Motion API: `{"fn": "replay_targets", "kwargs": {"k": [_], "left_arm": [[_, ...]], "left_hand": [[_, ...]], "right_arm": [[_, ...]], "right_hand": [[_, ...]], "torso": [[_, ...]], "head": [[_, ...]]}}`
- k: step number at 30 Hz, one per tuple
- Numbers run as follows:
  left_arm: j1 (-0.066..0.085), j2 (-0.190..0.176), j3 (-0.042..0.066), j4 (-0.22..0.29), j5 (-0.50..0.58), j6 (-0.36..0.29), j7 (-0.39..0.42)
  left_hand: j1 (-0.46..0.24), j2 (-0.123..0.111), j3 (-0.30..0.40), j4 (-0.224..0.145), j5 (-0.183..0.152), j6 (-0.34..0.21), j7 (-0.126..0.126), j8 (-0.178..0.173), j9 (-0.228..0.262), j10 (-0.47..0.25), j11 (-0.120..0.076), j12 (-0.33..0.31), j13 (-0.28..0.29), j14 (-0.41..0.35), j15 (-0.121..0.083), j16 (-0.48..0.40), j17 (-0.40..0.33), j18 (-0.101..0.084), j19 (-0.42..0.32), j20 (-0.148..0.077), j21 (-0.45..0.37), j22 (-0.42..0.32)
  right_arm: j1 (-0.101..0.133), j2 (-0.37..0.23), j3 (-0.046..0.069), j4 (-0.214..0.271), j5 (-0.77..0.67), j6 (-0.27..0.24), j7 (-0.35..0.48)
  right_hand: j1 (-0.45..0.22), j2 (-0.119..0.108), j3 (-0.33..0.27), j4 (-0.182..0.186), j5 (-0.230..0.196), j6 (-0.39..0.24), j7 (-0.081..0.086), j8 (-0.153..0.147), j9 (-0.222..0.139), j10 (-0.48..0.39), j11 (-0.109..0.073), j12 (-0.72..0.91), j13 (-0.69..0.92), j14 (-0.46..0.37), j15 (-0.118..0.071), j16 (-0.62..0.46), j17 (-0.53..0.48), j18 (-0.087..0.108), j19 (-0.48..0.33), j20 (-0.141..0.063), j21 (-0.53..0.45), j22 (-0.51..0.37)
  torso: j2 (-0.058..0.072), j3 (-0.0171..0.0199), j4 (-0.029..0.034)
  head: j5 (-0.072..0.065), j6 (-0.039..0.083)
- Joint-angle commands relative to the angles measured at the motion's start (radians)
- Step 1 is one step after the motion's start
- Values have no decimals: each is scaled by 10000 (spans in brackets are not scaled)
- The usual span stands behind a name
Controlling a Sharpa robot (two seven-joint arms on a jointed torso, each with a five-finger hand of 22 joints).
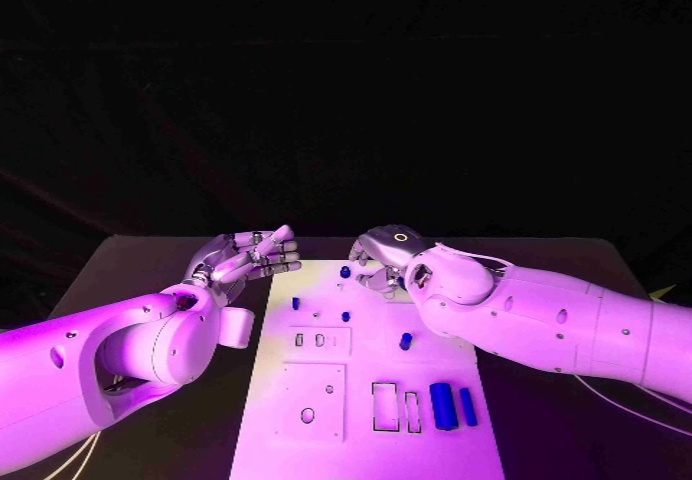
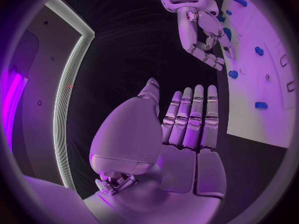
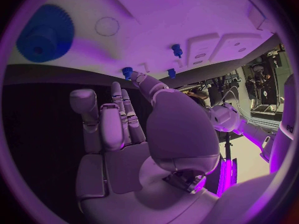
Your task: Assemble the parts on the task board
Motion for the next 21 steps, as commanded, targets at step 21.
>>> {"fn": "replay_targets", "kwargs": {"k": [21], "left_arm": [[17, 16, 8, -144, 120, 159, 37]], "left_hand": [[30, 90, -9, -55, 3, 12, 36, -73, -9, -76, 6, -76, -17, -25, 23, -58, 0, 17, -83, -15, -40, -16]], "right_arm": [[291, -2744, 164, 1364, 3578, 1241, -379]], "right_hand": [[394, -28, -3297, 1703, 1162, -946, -226, 1347, 619, 2566, -367, 12135, 11816, 876, -243, 2158, 3528, -349, 1220, -304, 1079, 1873]], "torso": [[-184, 46, -214]], "head": [[-45, -19]]}}
